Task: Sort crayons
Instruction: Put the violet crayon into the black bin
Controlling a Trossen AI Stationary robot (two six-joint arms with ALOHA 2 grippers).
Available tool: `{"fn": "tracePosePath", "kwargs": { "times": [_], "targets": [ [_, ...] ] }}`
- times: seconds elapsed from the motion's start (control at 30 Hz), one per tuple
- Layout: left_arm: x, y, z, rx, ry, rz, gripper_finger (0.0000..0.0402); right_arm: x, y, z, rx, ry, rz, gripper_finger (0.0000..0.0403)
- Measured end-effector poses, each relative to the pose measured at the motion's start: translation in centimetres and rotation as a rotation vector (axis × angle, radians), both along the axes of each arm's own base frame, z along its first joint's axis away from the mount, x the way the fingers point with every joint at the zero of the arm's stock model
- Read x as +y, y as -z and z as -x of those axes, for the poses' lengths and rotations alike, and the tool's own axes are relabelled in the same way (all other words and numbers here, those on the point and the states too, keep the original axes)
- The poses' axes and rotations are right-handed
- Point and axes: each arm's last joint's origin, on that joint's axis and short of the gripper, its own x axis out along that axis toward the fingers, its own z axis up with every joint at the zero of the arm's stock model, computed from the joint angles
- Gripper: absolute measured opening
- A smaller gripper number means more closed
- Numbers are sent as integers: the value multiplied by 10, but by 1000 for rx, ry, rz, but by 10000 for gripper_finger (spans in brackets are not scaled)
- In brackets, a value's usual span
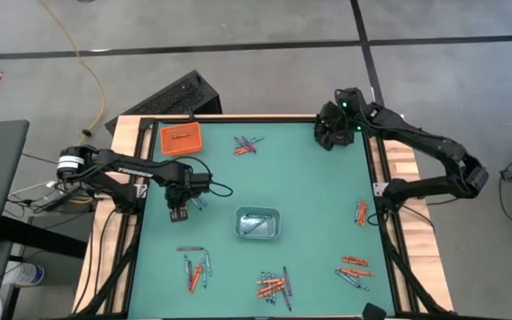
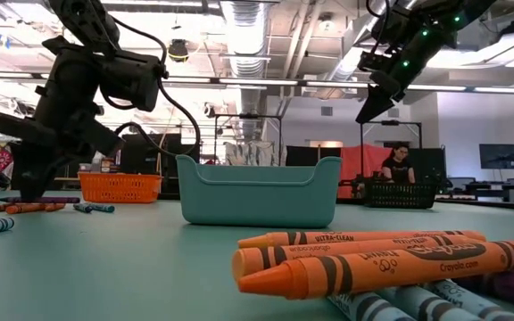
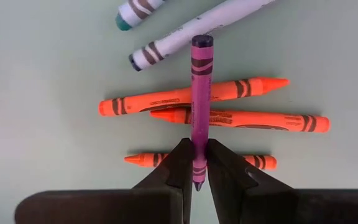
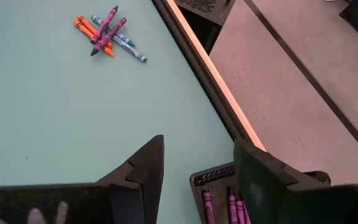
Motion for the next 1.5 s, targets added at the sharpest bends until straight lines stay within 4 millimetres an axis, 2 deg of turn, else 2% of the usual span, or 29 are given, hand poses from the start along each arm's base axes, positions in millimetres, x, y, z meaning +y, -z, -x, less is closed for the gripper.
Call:
{"fn": "tracePosePath", "kwargs": {
  "times": [0.2, 0.4, 0.57, 0.73, 0.93, 1.17, 1.27, 1.37, 1.5],
  "targets": [
    [0, 0, 0, 0, -5, 1, 31, 3, 0, -3, 1, -14, 1, 184],
    [2, -1, 0, 5, -22, -25, 6, 6, 0, -6, 0, -34, 2, 184],
    [3, -11, -8, -19, -10, -34, 0, 7, 0, -6, 0, -37, 2, 184],
    [4, -36, -18, -20, 24, -54, 1, 7, 0, -6, 0, -37, 2, 184],
    [-1, -80, -33, -35, 88, -121, 1, 9, 0, -8, 0, -47, 1, 184],
    [-2, -141, -55, -227, 155, -252, 0, 21, -1, -18, -54, -145, -53, 185],
    [-1, -160, -59, -291, 181, -266, 0, 29, -1, -24, -58, -175, -65, 184],
    [-1, -165, -60, -301, 206, -288, 0, 38, -1, -30, -58, -222, -69, 185],
    [-1, -147, -57, -242, 221, -286, 3, 51, 0, -38, -57, -280, -73, 185]
  ]
}}
